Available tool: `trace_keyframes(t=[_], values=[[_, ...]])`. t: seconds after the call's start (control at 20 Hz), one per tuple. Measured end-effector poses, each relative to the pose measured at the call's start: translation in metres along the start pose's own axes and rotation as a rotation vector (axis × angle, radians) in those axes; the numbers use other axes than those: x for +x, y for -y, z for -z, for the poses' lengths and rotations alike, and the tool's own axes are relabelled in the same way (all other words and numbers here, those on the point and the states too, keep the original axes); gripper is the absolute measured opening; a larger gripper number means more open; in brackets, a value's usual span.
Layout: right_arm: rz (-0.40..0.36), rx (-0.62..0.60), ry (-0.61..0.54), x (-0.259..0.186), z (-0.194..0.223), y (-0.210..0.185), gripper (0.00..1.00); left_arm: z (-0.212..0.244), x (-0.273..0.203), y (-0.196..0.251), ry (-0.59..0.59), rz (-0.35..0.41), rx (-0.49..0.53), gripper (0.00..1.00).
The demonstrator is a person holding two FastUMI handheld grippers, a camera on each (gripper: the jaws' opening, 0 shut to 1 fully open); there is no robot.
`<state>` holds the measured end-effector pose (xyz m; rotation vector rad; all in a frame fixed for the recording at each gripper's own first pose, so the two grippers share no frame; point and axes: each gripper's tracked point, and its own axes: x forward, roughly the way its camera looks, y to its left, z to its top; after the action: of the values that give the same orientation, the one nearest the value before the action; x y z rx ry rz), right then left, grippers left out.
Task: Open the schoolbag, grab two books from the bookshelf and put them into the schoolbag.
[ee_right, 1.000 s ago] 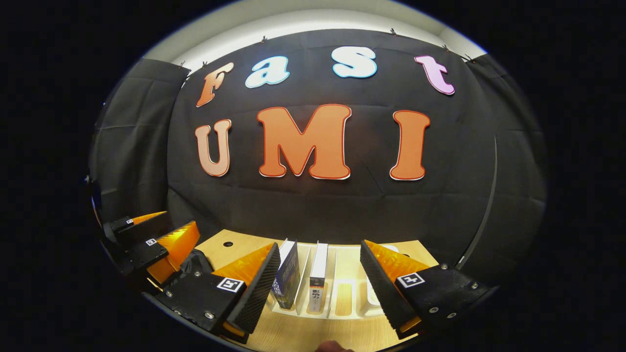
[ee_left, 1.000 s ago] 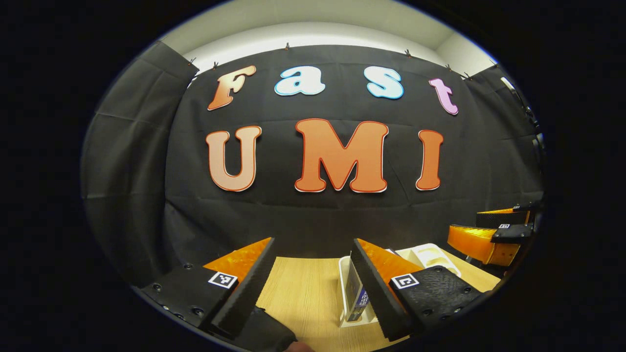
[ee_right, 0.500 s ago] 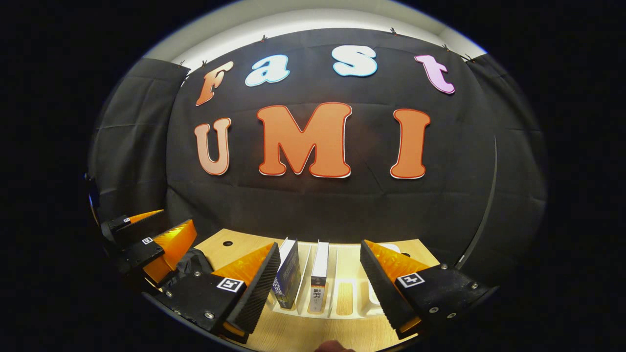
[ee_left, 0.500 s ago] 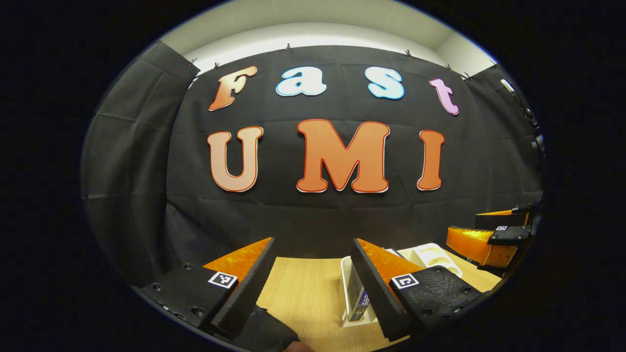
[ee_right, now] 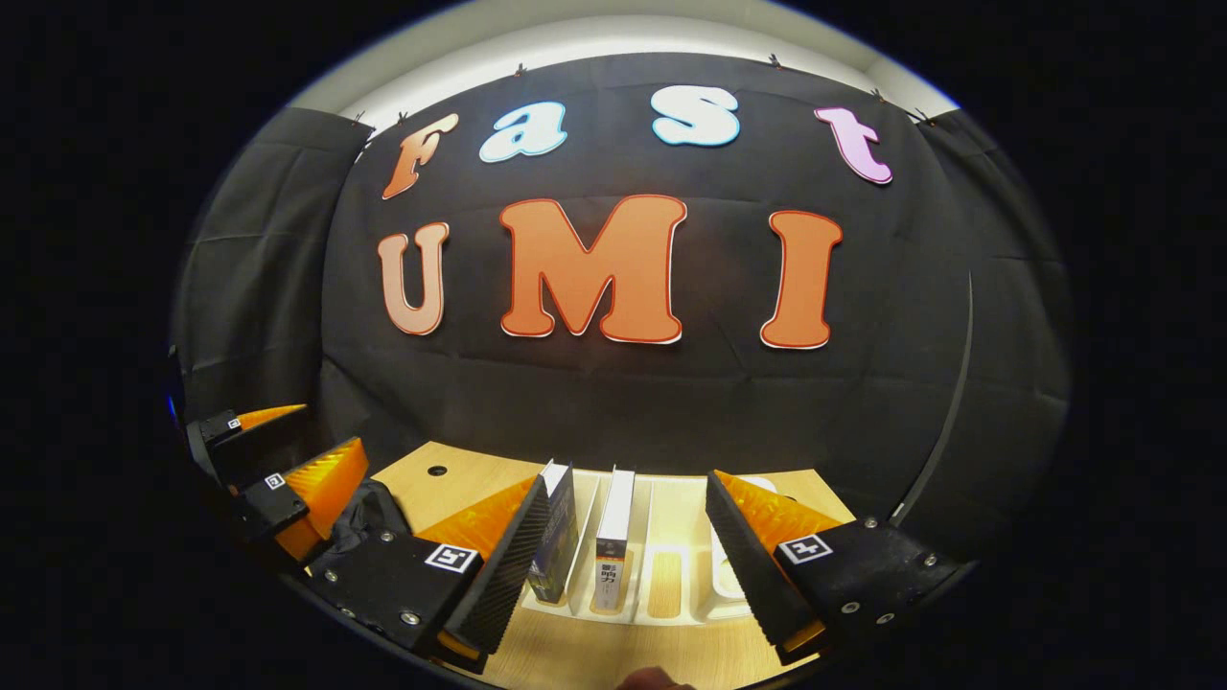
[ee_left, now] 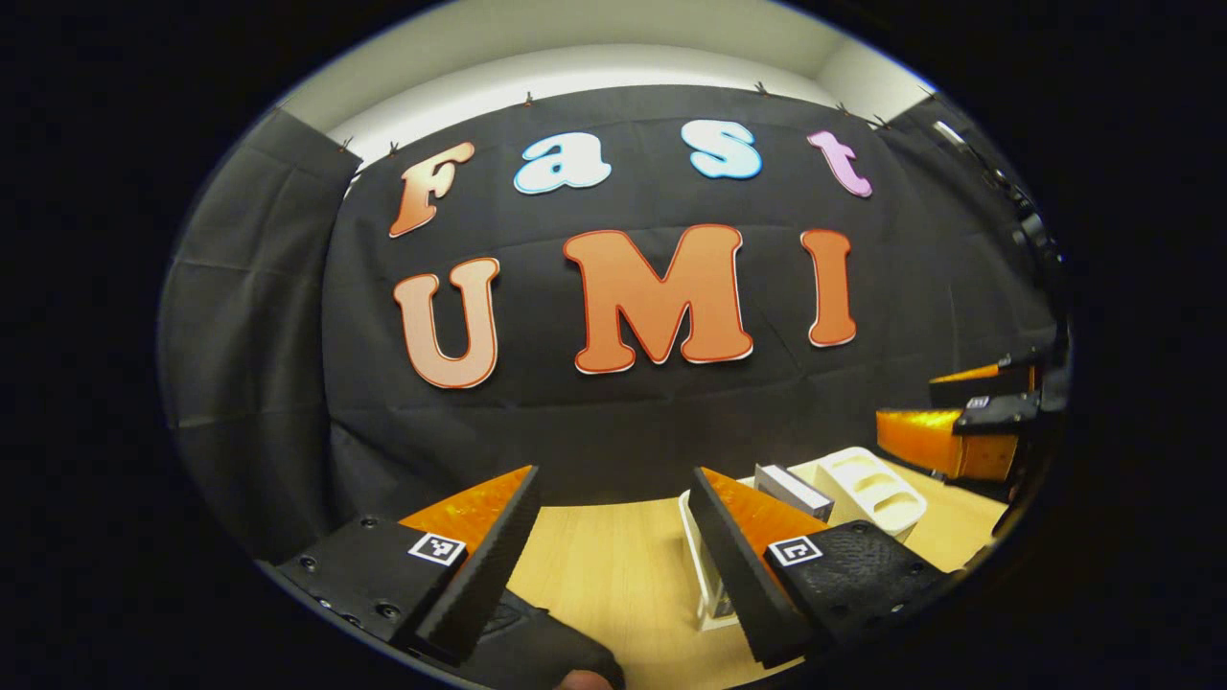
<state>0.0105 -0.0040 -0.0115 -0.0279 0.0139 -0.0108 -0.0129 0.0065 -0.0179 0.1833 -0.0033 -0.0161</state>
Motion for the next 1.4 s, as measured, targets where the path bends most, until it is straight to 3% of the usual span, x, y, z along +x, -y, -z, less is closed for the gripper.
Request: trace_keyframes(t=[0.35, 0.8, 1.1, 1.4], values=[[-0.026, -0.015, -0.023, 0.013, 0.014, 0.011, 0.98, 0.068, -0.027, 0.003, -0.134, -0.012, 0.186, 0.99], [-0.054, -0.035, -0.063, 0.032, 0.043, 0.034, 0.98, 0.184, -0.077, 0.001, -0.362, -0.045, 0.519, 0.98], [-0.084, -0.059, -0.075, 0.038, 0.055, 0.041, 0.98, 0.253, -0.103, -0.023, -0.537, -0.129, 0.692, 0.98], [-0.096, -0.075, -0.070, 0.037, 0.055, 0.046, 0.98, 0.311, -0.102, -0.038, -0.666, -0.159, 0.766, 0.98]])
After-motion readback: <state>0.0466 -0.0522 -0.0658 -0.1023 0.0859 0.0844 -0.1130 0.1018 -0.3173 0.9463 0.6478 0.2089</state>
